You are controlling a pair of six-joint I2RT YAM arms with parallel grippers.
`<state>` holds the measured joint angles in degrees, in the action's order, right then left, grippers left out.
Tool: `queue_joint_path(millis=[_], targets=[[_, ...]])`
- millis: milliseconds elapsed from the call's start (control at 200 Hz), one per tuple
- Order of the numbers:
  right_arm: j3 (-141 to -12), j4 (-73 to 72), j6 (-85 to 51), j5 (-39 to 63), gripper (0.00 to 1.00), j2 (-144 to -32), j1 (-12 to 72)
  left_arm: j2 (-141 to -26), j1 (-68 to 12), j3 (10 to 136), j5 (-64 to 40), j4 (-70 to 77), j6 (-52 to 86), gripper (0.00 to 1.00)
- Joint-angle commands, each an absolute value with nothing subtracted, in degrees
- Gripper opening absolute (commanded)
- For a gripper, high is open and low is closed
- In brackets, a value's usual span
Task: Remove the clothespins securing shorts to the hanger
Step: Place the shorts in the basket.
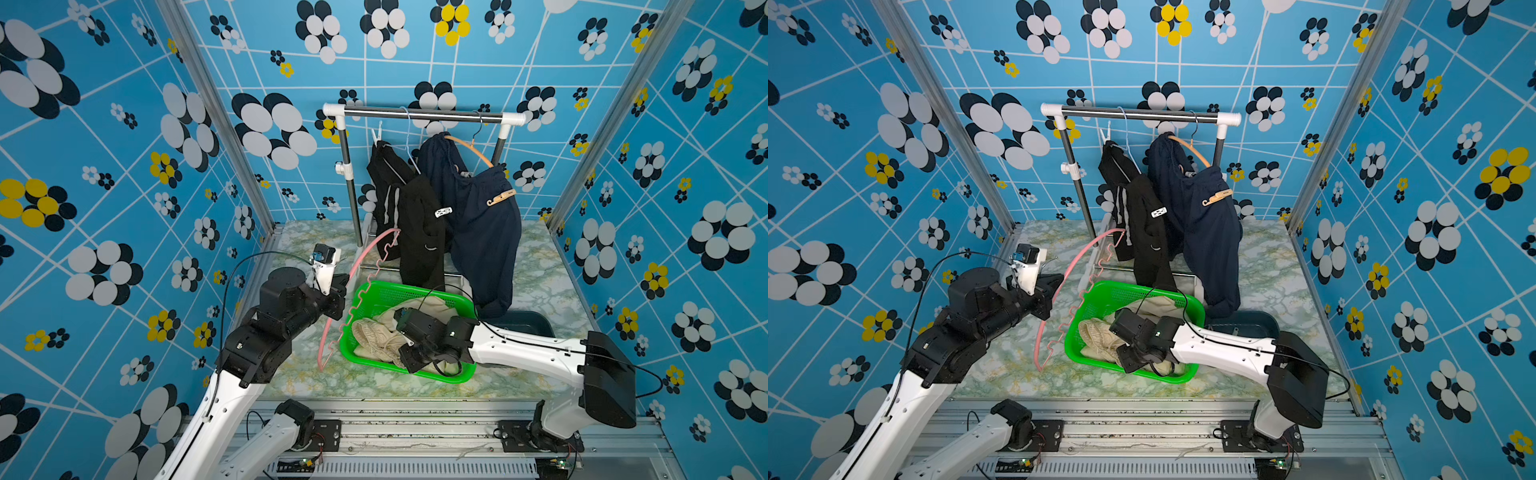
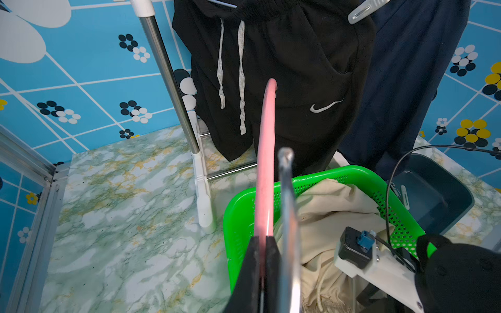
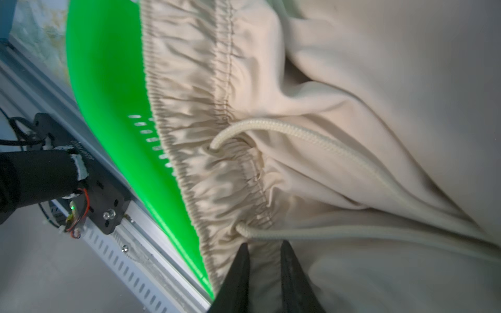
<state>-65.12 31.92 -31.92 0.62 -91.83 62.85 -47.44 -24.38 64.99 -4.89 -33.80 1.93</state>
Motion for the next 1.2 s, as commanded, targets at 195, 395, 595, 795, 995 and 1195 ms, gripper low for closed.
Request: queue_joint_path(millis=[195,395,595,795,995,1195], targets=[[-63.0,28.9,-32.7,0.8,0.23,-98.5,57.5,-48.6,-23.9,67.6,-7.2,-33.8,1.8,0.00],[-62.0,29.3,-30.1,-0.4,0.21,-101.0,54.6,-49.6,-23.8,68.1,-7.1,-34.4,1.8,0.00],[-63.3,29.7,-28.0,0.0,0.21,-99.2,52.7,-51.2,-23.7,69.6,-6.2,-37.6,1.5,0.00],[-65.8,29.0,-28.5,0.6,0.25,-92.0,52.7,-51.8,-23.7,70.1,-7.4,-39.7,0.2,0.00],[-65.4,23.0,-32.8,0.4,0.33,-82.7,52.7,-51.1,-23.6,68.5,-7.5,-37.8,-0.3,0.00],[-64.7,10.1,-38.6,2.3,0.37,-77.4,51.5,-50.2,-23.6,65.5,-10.0,-31.8,-0.6,0.00]])
